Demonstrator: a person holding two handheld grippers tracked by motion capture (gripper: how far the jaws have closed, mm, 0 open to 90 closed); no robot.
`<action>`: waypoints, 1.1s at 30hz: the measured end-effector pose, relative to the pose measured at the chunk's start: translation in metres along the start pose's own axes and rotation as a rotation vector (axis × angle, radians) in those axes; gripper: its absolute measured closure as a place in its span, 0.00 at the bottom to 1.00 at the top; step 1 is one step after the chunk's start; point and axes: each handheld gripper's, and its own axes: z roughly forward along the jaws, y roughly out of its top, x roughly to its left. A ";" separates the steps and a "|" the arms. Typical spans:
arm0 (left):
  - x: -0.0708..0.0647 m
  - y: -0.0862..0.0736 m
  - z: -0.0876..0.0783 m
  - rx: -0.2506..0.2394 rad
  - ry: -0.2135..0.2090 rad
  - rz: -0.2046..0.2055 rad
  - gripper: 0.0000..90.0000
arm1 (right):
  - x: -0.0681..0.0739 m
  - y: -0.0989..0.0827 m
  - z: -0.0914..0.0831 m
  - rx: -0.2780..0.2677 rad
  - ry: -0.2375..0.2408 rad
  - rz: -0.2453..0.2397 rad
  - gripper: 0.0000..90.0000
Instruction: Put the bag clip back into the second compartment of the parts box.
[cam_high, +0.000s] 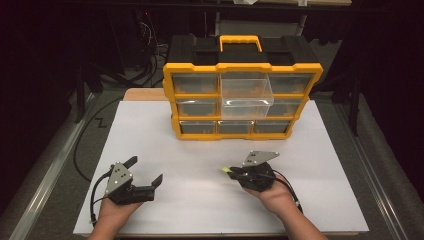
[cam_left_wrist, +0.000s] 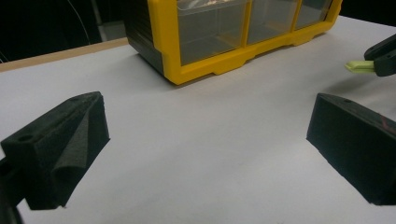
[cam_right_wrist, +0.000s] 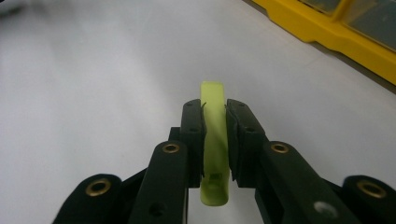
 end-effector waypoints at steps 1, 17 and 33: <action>0.000 0.000 0.000 0.001 0.000 0.000 0.00 | -0.002 -0.002 -0.003 -0.006 0.000 0.004 0.88; -0.001 0.000 0.002 0.017 -0.009 0.006 0.00 | -0.034 -0.040 -0.052 -0.026 -0.056 0.087 0.88; 0.002 -0.001 0.005 0.054 -0.028 -0.033 0.01 | -0.040 -0.051 -0.061 -0.033 -0.062 0.081 0.88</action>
